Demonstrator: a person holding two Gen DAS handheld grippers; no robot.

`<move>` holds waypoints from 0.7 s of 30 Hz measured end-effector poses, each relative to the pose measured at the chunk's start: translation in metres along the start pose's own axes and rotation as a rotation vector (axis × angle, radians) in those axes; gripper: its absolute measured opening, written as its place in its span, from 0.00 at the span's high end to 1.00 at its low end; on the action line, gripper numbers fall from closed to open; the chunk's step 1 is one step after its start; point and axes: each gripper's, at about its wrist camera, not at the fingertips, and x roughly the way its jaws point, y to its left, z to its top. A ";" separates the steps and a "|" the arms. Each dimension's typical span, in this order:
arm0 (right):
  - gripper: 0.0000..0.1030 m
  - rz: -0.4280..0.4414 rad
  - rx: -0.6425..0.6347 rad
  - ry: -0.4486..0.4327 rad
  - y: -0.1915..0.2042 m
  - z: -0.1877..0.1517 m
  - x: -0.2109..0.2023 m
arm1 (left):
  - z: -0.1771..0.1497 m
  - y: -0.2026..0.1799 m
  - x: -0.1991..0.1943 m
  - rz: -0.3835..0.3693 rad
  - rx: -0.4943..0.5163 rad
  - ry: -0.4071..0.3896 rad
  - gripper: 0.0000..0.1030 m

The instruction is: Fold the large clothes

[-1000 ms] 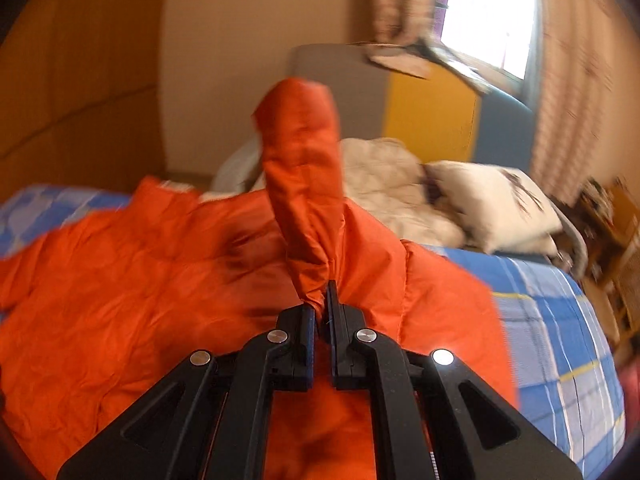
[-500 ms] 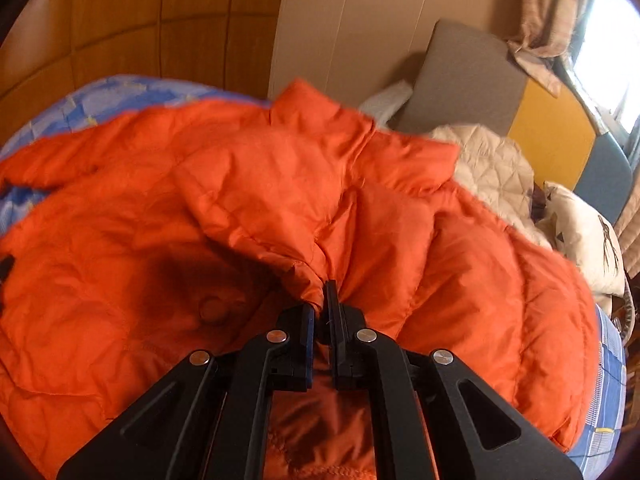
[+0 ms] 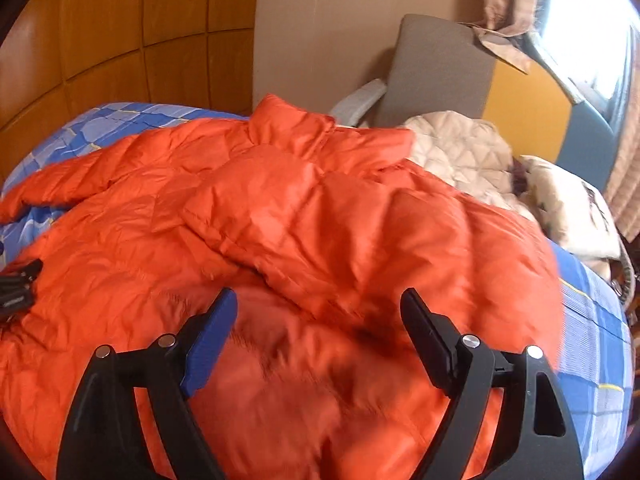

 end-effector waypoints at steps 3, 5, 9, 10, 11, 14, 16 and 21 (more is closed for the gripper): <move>0.20 -0.164 0.014 -0.014 -0.008 -0.010 -0.018 | 0.002 0.005 -0.002 -0.018 -0.020 0.009 0.02; 0.20 -0.325 -0.008 -0.014 -0.012 -0.016 -0.023 | 0.003 0.011 -0.003 -0.025 -0.038 0.012 0.02; 0.20 -0.507 0.005 0.028 -0.021 -0.030 -0.022 | 0.006 0.020 -0.005 -0.026 -0.067 0.012 0.02; 0.20 -0.536 -0.002 0.037 -0.021 -0.033 -0.020 | 0.007 0.022 -0.005 -0.028 -0.073 0.010 0.02; 0.20 -0.550 -0.012 0.042 -0.020 -0.035 -0.018 | 0.007 0.024 -0.006 -0.029 -0.076 0.009 0.02; 0.20 -0.586 -0.048 0.055 -0.014 -0.041 -0.009 | 0.008 0.030 -0.006 -0.035 -0.090 0.014 0.02; 0.20 -0.592 -0.057 0.061 -0.011 -0.044 -0.004 | 0.009 0.036 -0.005 -0.044 -0.113 0.017 0.02; 0.20 -0.551 -0.008 0.094 -0.017 -0.053 0.003 | 0.017 0.057 0.002 -0.064 -0.194 0.031 0.02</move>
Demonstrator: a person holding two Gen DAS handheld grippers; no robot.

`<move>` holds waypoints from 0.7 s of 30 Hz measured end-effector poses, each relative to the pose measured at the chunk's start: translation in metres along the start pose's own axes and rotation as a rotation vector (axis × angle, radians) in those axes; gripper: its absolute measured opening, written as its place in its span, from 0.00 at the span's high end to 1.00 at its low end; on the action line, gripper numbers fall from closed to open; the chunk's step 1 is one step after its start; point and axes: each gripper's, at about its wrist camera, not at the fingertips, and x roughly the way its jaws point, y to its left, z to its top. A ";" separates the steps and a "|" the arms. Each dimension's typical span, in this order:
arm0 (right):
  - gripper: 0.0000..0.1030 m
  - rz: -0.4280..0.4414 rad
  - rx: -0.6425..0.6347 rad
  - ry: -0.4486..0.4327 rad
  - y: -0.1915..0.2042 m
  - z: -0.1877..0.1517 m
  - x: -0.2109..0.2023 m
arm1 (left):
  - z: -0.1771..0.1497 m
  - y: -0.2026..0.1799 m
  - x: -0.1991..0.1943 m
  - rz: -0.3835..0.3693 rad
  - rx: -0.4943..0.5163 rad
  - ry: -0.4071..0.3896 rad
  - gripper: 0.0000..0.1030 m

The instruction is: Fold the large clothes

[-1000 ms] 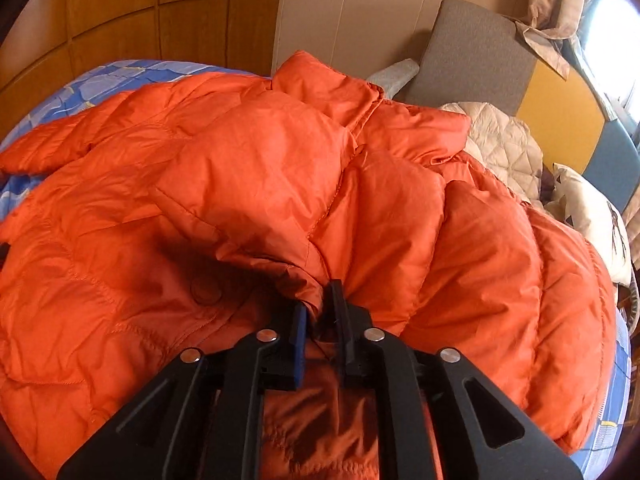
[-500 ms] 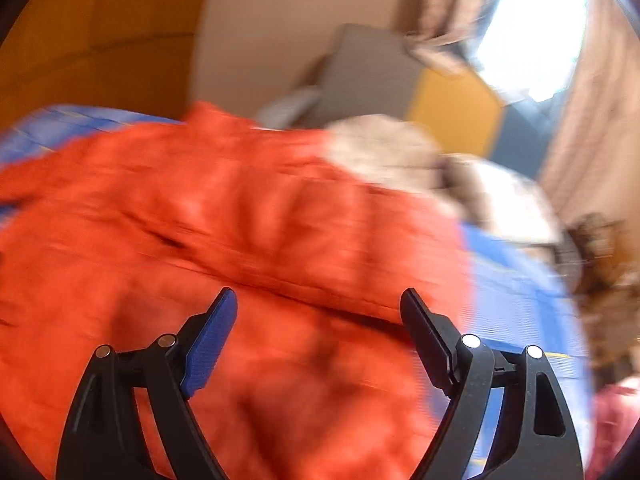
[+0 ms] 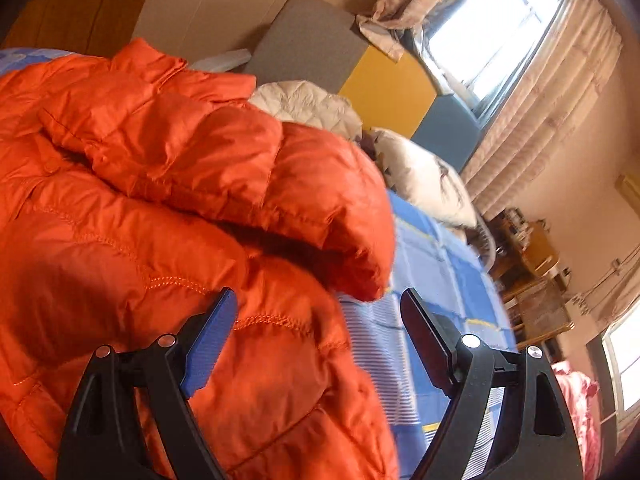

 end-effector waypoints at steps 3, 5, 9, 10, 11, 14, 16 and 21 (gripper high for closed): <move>0.20 0.006 0.061 0.026 -0.013 -0.002 0.005 | 0.012 0.024 0.008 0.013 -0.099 0.012 0.02; 0.20 0.003 0.104 0.054 -0.020 -0.005 0.009 | 0.021 0.049 0.017 0.026 -0.199 0.025 0.02; 0.20 -0.008 0.141 0.090 -0.024 -0.009 0.018 | 0.029 0.092 0.045 0.057 -0.399 0.085 0.02; 0.20 -0.007 0.143 0.093 -0.023 -0.010 0.020 | 0.030 0.099 0.050 0.061 -0.430 0.094 0.02; 0.18 -0.009 0.142 0.094 -0.023 -0.011 0.020 | 0.031 0.108 0.058 0.067 -0.472 0.102 0.02; 0.17 -0.024 0.142 0.091 -0.021 -0.012 0.021 | 0.037 0.129 0.079 0.046 -0.571 0.129 0.02; 0.17 -0.055 0.151 0.089 -0.023 -0.014 0.021 | 0.038 0.137 0.088 0.015 -0.637 0.135 0.02; 0.17 -0.077 0.156 0.098 -0.025 -0.016 0.023 | 0.042 0.151 0.100 -0.052 -0.769 0.097 0.07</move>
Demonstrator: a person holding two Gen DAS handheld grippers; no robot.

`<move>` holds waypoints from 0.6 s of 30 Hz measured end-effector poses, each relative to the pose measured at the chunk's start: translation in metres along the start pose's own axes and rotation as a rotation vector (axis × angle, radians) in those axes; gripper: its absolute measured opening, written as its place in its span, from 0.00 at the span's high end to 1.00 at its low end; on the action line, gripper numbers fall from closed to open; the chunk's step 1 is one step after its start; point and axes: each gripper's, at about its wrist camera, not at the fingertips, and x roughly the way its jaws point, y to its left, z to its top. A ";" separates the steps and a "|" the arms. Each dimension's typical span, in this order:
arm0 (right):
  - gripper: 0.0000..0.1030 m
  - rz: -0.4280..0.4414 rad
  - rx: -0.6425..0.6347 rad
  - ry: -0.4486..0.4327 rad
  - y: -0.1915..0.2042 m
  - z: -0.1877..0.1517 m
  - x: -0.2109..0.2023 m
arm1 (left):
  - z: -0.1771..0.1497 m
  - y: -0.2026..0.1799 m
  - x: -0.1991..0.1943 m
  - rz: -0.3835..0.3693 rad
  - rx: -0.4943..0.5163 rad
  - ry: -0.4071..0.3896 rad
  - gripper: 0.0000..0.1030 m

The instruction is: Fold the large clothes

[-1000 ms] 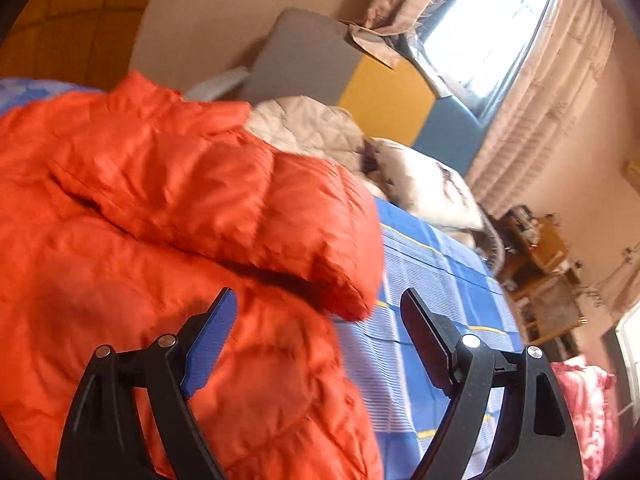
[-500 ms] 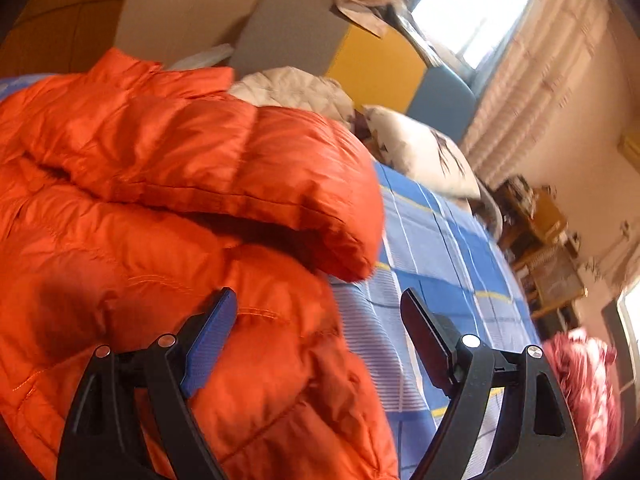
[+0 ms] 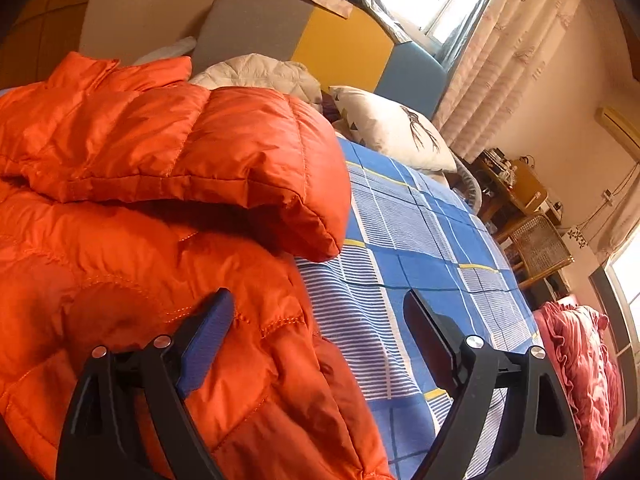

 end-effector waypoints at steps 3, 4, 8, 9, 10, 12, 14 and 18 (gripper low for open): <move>0.17 0.000 -0.003 0.000 0.001 -0.001 0.000 | 0.006 -0.005 0.007 -0.038 -0.020 0.001 0.30; 0.17 0.003 -0.001 0.002 0.000 -0.002 0.001 | 0.009 -0.006 0.009 -0.048 -0.022 0.004 0.36; 0.17 0.013 0.004 0.004 -0.001 -0.003 0.001 | 0.012 -0.016 0.012 -0.048 -0.019 0.008 0.89; 0.17 0.014 0.005 0.004 -0.001 -0.004 0.001 | 0.013 -0.017 0.010 -0.049 -0.014 0.003 0.93; 0.17 0.017 0.007 0.005 -0.001 -0.004 0.001 | 0.013 -0.020 0.007 -0.059 -0.006 -0.009 0.94; 0.17 0.017 0.007 0.005 -0.001 -0.004 0.001 | 0.013 -0.030 -0.005 -0.060 0.036 -0.047 0.95; 0.17 0.015 0.005 0.005 0.000 -0.004 0.001 | 0.011 -0.040 -0.018 -0.055 0.091 -0.094 0.95; 0.16 0.016 0.009 0.007 -0.001 -0.005 0.002 | -0.001 -0.065 -0.045 -0.097 0.187 -0.158 0.95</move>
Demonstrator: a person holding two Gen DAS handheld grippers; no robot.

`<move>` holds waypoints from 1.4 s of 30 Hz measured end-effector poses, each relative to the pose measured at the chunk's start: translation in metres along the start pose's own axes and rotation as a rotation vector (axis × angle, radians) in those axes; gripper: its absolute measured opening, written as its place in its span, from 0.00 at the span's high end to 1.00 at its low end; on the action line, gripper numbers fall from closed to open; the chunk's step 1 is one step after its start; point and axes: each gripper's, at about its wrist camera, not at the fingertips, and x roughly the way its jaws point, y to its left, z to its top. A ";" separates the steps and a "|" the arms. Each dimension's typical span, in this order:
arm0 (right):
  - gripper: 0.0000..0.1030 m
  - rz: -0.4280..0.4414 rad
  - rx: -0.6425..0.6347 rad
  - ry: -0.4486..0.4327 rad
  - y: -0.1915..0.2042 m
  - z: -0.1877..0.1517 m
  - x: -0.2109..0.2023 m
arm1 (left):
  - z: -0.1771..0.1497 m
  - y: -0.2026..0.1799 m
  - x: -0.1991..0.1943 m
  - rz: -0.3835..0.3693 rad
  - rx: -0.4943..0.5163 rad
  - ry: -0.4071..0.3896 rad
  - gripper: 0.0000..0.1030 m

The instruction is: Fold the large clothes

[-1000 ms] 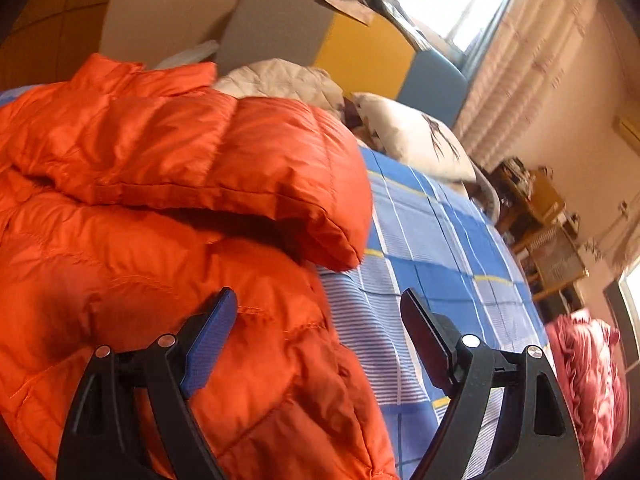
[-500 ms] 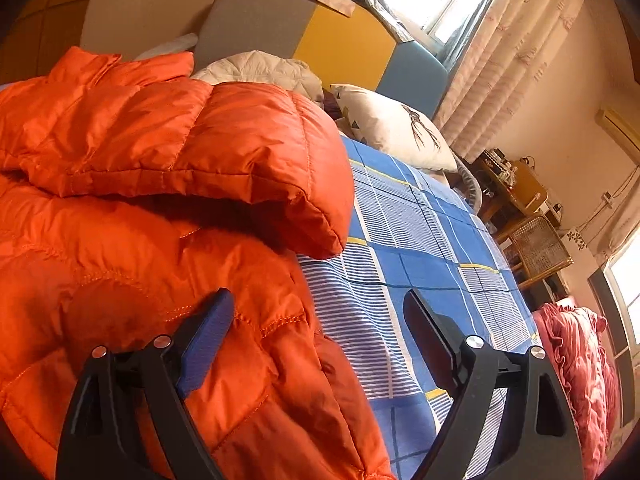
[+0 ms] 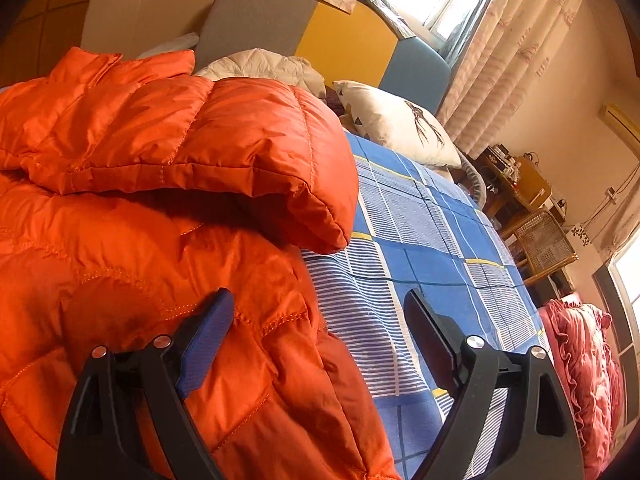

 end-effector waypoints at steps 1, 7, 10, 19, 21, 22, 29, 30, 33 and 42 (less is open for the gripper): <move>0.16 -0.001 -0.001 -0.001 0.000 0.000 0.000 | -0.002 -0.011 -0.009 -0.018 0.035 -0.019 0.95; 0.16 0.000 0.000 -0.001 0.001 -0.001 0.000 | -0.024 -0.077 -0.067 -0.158 0.258 -0.137 0.95; 0.16 0.004 0.004 -0.001 0.001 -0.002 0.000 | -0.046 -0.114 -0.095 -0.236 0.384 -0.168 0.95; 0.16 0.026 0.029 0.003 -0.004 -0.003 0.002 | -0.114 -0.183 -0.127 -0.331 0.631 -0.139 0.95; 0.16 0.032 0.034 0.004 -0.005 -0.003 0.002 | -0.131 -0.196 -0.131 -0.344 0.682 -0.123 0.95; 0.16 0.036 0.037 0.005 -0.006 -0.003 0.003 | -0.138 -0.201 -0.132 -0.346 0.706 -0.122 0.95; 0.16 0.052 0.053 0.007 -0.008 -0.003 0.003 | -0.194 -0.236 -0.146 -0.353 0.910 -0.143 0.95; 0.16 0.055 0.055 0.007 -0.009 -0.004 0.003 | -0.200 -0.240 -0.147 -0.352 0.929 -0.148 0.95; 0.16 0.061 0.061 0.009 -0.009 -0.004 0.004 | -0.219 -0.249 -0.153 -0.360 0.997 -0.164 0.95; 0.16 0.072 0.071 0.011 -0.011 -0.006 0.004 | -0.269 -0.270 -0.169 -0.388 1.155 -0.184 0.95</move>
